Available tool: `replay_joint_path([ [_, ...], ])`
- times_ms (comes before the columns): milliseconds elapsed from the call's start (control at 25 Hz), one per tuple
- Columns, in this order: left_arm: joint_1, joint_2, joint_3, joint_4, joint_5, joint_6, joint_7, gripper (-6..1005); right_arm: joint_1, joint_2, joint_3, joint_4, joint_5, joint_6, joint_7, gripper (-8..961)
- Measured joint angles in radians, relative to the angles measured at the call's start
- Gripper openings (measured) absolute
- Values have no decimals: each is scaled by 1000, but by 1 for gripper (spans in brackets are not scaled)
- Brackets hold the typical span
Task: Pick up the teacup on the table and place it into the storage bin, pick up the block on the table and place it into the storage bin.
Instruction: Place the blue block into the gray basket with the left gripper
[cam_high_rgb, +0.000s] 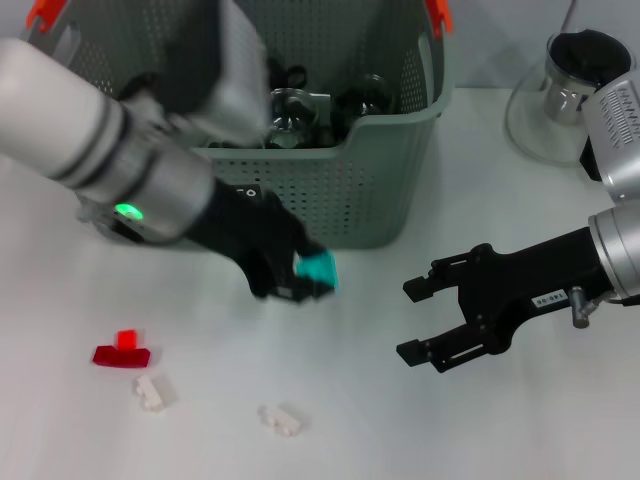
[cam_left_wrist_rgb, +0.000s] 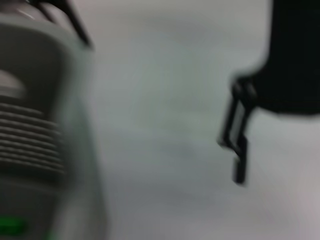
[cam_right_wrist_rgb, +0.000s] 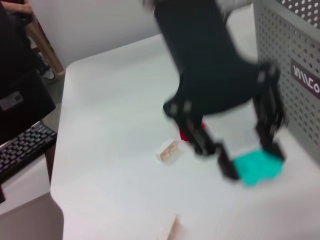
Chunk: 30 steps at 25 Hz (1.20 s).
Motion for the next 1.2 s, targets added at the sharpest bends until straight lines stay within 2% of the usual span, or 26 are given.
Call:
replay_joint_path([
  [120, 0, 5, -177, 47, -38, 75, 0, 401, -2, -2, 10, -3, 0, -18, 1, 866],
  [240, 2, 13, -303, 109, -82, 133, -9, 402, 1, -2, 39, -4, 0, -50, -5, 866],
  [440, -17, 48, -430, 126, -129, 62, -73, 401, 6, -1, 46, -2, 0, -52, -12, 866],
  [600, -49, 82, -444, 46, -141, -107, -105, 401, 7, 0, 46, 1, -2, -45, -18, 866],
  [800, -102, 104, -436, -83, -132, -261, -127, 401, 9, 0, 46, 1, -2, -42, -18, 866],
  [920, -120, 106, -436, -128, -129, -320, -143, 402, 12, 0, 46, 2, -2, -42, -15, 866],
  [1120, -122, 105, -426, -116, -128, -339, -152, 402, 13, 4, 45, 2, -1, -38, -16, 866],
  [1200, -116, 102, -425, -87, -128, -329, -154, 571, 13, 5, 44, 2, -1, -35, -17, 866],
])
